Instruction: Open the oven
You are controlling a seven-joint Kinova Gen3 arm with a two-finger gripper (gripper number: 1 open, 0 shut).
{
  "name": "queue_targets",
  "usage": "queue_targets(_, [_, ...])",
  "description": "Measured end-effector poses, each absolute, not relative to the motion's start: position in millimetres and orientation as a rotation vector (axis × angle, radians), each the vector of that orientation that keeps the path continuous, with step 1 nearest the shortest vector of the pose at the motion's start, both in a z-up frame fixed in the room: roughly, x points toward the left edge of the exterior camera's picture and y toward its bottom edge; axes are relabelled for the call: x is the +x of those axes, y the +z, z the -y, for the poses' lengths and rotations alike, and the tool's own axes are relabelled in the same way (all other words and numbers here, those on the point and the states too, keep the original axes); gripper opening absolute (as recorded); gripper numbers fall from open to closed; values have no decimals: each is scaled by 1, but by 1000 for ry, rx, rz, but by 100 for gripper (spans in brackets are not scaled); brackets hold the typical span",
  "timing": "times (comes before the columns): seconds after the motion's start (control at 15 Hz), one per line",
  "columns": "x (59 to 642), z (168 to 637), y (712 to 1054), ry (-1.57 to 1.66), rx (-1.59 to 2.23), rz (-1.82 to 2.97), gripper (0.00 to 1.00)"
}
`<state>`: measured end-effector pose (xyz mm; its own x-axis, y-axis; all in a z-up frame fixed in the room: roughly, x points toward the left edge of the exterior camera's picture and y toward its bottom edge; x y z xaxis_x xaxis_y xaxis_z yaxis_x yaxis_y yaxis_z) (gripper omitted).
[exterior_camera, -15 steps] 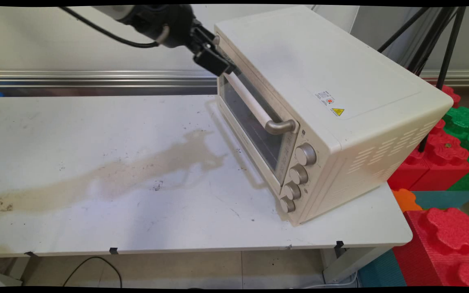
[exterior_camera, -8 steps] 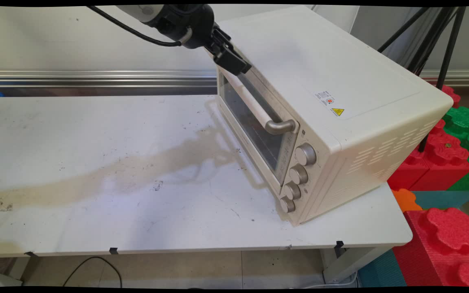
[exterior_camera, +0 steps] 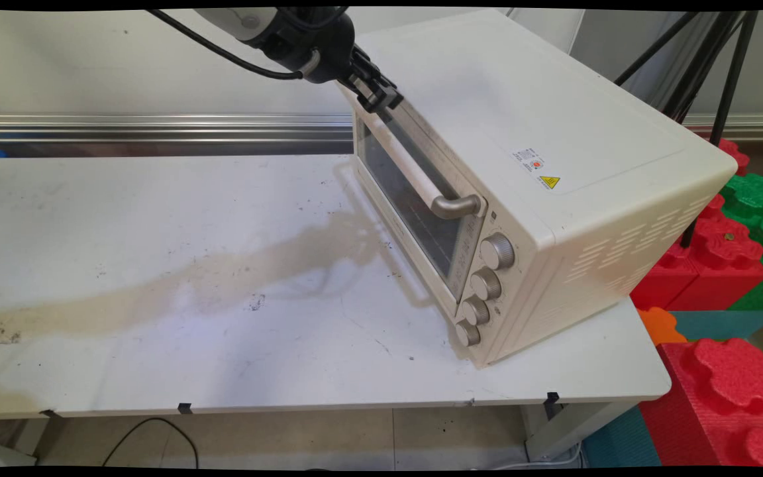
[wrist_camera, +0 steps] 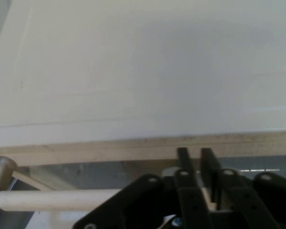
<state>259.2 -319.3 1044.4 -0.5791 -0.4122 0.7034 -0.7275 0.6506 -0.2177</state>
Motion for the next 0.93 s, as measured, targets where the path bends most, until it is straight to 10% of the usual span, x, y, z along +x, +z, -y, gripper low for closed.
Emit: queue_targets(0.93, [248, 335, 1012, 617, 930, 2250, 0])
